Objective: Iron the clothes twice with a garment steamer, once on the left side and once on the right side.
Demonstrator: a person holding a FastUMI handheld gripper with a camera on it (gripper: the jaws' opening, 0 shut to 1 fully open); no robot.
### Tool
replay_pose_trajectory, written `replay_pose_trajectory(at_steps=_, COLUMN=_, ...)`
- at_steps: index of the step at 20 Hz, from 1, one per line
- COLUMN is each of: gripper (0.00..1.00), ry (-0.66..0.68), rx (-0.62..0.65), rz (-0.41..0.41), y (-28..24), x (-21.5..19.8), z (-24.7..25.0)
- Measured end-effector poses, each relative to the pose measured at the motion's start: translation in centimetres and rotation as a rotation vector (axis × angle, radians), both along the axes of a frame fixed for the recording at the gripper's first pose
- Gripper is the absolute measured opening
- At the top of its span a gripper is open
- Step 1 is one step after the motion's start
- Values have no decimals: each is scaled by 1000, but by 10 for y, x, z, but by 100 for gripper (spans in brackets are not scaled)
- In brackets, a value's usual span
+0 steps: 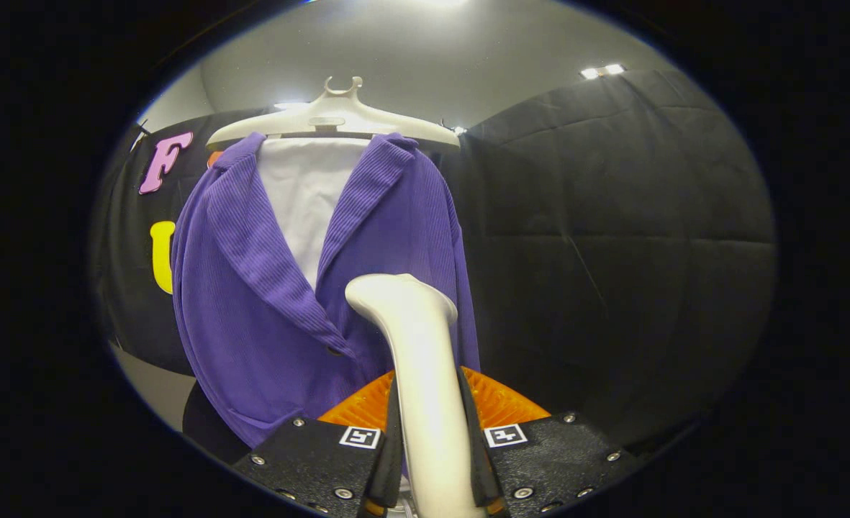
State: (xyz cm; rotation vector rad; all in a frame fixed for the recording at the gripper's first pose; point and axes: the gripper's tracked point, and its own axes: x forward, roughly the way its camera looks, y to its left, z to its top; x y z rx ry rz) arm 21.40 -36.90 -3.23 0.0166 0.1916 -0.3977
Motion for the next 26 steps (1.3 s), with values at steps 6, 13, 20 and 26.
replay_pose_trajectory(at_steps=6, gripper=38, ry=75, rx=26, rz=-2, y=-9, x=-12, z=-46)
replay_pose_trajectory(at_steps=13, gripper=38, ry=133, rx=78, rz=12, y=-9, x=-23, z=-90)
replay_pose_trajectory(at_steps=20, gripper=38, ry=210, rx=148, rz=-14, y=-12, x=-39, z=-137)
replay_pose_trajectory(at_steps=26, gripper=38, ry=244, rx=160, rz=-27, y=-5, x=-50, z=-163)
